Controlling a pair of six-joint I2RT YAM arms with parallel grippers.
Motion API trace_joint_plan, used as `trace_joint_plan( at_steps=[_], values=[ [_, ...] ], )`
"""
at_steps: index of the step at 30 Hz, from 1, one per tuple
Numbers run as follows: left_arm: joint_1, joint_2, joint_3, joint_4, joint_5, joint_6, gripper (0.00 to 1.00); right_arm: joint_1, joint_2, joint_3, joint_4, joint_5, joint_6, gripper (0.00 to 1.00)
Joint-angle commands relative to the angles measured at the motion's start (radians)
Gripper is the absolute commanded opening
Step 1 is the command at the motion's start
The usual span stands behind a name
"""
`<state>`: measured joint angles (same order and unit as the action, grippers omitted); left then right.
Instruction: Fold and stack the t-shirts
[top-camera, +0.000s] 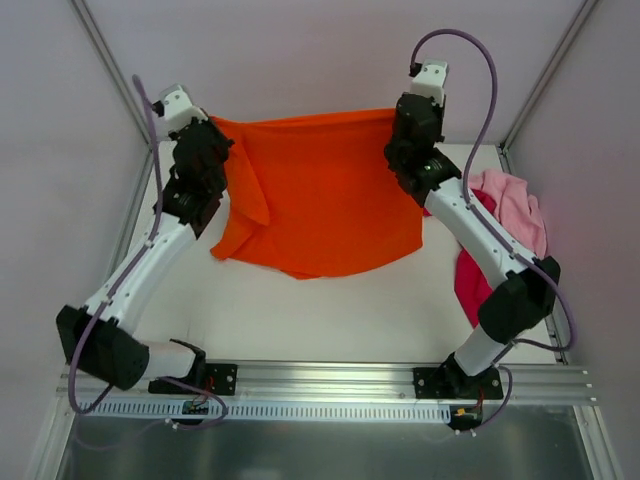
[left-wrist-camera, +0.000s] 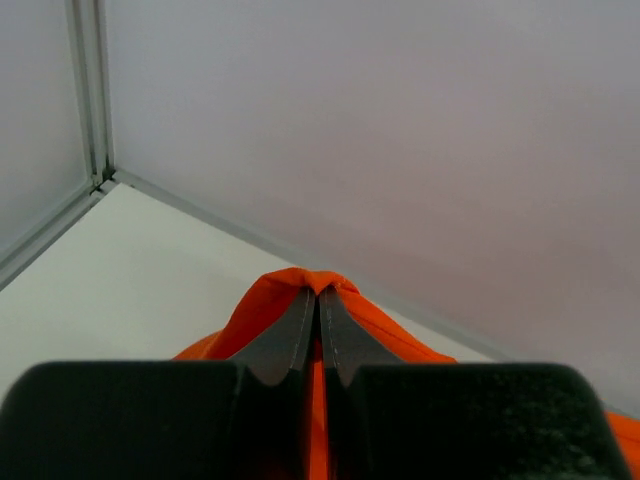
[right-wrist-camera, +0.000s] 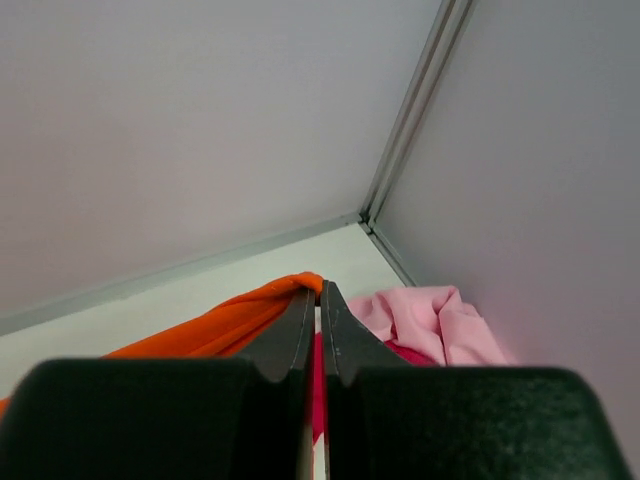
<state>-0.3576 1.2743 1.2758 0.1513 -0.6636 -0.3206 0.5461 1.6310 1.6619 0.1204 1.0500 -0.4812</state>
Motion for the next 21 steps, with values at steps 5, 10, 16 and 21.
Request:
trace_joint_plan(
  at_steps=[5,10,16,21],
  values=[
    [0.069,0.296,0.246,0.045,-0.007,0.049,0.00,-0.101,0.214,0.078,0.019,0.027,0.027,0.01],
    [0.075,0.381,0.295,0.108,-0.004,0.040,0.00,-0.117,0.243,0.004,0.266,0.033,-0.080,0.01],
    [0.075,0.300,0.232,0.185,0.018,-0.004,0.00,-0.107,0.161,-0.092,0.462,0.054,-0.160,0.01],
    [0.071,0.125,0.139,0.107,0.058,-0.089,0.00,-0.034,0.006,-0.206,0.582,0.060,-0.249,0.01]
  ],
)
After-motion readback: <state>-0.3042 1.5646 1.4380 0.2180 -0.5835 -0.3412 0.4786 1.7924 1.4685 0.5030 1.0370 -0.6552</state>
